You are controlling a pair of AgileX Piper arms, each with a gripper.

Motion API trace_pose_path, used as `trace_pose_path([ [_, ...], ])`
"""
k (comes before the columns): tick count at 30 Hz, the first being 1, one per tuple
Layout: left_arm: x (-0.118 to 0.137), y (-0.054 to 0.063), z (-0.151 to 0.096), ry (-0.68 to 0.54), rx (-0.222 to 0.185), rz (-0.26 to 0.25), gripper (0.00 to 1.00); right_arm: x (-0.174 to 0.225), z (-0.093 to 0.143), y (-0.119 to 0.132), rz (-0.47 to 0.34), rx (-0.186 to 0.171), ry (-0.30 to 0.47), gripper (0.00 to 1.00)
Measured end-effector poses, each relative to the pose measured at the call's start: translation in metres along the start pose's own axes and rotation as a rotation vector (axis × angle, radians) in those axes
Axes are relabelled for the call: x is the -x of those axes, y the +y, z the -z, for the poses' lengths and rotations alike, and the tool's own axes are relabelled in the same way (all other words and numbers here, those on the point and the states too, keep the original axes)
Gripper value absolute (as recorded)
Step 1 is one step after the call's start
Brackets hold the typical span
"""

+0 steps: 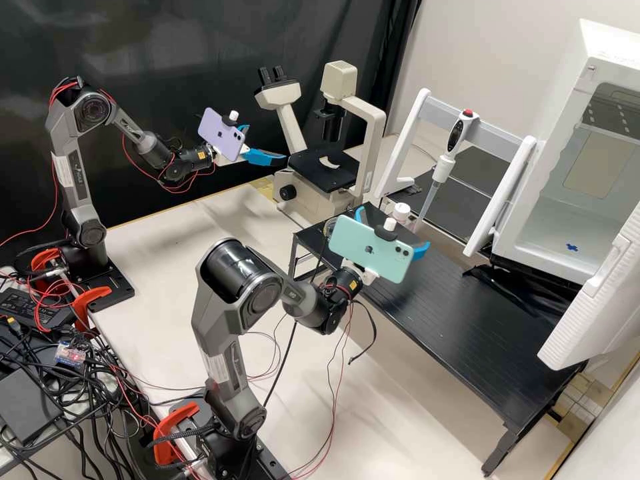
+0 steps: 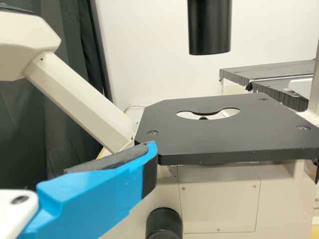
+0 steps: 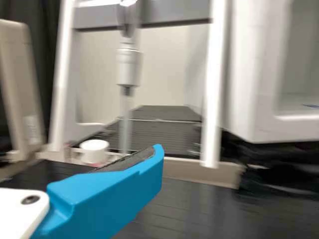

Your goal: Move the petri dish to the incubator

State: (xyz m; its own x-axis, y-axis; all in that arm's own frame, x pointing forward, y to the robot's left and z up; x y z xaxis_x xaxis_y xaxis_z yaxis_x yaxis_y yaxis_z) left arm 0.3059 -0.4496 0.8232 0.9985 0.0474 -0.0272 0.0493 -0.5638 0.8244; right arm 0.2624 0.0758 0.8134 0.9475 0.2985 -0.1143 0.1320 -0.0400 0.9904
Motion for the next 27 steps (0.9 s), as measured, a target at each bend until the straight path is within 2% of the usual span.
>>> trace_pose_path([
  [8, 0.000, 0.000, 0.000, 0.000, 0.000, 0.000, 1.00, 0.000, 0.014, -0.030, 0.131, 0.039, 0.077, 1.00],
  [10, 0.000, 0.000, 0.000, 0.000, 0.000, 0.000, 1.00, -0.001, 0.014, -0.034, 0.150, 0.039, 0.080, 1.00],
  [12, 0.000, 0.000, 0.000, 0.000, 0.000, 0.000, 1.00, -0.001, 0.013, -0.040, 0.169, 0.062, 0.080, 1.00],
  [18, 0.000, 0.000, 0.000, 0.000, 0.000, 0.000, 1.00, -0.003, 0.008, -0.053, 0.217, 0.097, 0.066, 1.00],
  [22, 0.000, 0.000, 0.000, 0.000, 0.000, 0.000, 1.00, -0.004, 0.003, -0.058, 0.234, 0.098, 0.052, 1.00],
  [27, 0.000, 0.000, 0.000, 0.000, 0.000, 0.000, 1.00, -0.005, 0.002, -0.062, 0.248, 0.121, 0.049, 1.00],
])
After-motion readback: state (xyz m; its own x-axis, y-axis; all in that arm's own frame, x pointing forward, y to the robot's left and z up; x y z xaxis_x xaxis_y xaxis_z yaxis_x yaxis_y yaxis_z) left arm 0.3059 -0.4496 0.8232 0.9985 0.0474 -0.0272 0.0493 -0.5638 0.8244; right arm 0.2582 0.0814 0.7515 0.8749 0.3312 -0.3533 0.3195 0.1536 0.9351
